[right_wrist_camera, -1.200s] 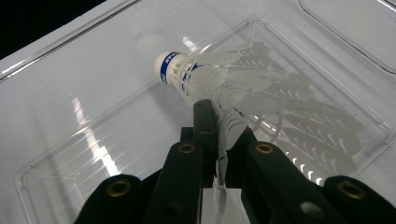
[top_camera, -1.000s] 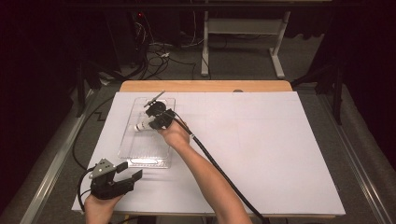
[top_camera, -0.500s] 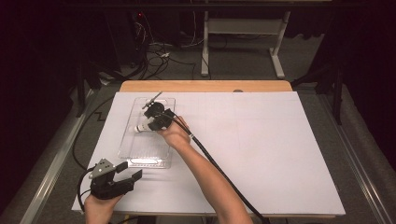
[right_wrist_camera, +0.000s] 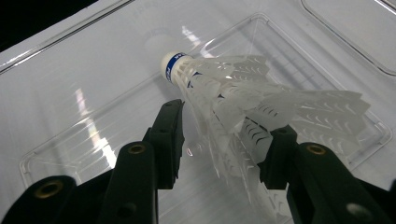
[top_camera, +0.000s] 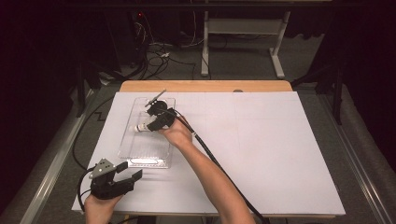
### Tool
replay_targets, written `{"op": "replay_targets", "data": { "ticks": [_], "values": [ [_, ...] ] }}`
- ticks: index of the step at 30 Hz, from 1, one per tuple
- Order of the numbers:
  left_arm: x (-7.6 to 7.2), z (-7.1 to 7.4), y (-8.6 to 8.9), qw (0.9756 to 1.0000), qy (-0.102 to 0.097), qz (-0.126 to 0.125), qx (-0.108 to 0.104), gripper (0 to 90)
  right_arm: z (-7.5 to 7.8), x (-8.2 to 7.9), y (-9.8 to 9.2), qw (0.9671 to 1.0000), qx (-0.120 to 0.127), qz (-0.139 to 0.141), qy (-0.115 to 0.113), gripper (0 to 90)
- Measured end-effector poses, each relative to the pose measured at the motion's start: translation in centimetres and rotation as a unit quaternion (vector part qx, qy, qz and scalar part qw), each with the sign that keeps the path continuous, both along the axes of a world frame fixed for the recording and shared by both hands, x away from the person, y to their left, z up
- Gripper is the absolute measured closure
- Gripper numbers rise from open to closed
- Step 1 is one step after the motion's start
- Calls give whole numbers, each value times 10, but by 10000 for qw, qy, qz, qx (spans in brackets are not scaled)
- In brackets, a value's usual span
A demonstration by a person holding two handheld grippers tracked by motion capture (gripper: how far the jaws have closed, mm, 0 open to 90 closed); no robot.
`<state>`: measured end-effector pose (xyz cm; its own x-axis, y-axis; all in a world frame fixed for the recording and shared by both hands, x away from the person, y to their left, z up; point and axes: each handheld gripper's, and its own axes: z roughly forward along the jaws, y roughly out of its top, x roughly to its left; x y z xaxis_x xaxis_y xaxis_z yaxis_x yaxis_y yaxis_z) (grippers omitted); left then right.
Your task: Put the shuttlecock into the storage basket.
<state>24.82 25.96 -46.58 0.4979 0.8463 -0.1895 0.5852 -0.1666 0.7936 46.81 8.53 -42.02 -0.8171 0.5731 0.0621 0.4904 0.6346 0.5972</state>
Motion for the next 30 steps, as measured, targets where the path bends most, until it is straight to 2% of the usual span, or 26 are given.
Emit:
{"op": "replay_targets", "data": {
  "ticks": [16,30],
  "values": [
    [0,0,-1,10000,17,-3,-1,322,1,0,-15,9999,5,-89,103,582],
    [1,0,-1,10000,12,-5,6,322,2,-3,-28,9998,126,-150,103,605]
  ]
}}
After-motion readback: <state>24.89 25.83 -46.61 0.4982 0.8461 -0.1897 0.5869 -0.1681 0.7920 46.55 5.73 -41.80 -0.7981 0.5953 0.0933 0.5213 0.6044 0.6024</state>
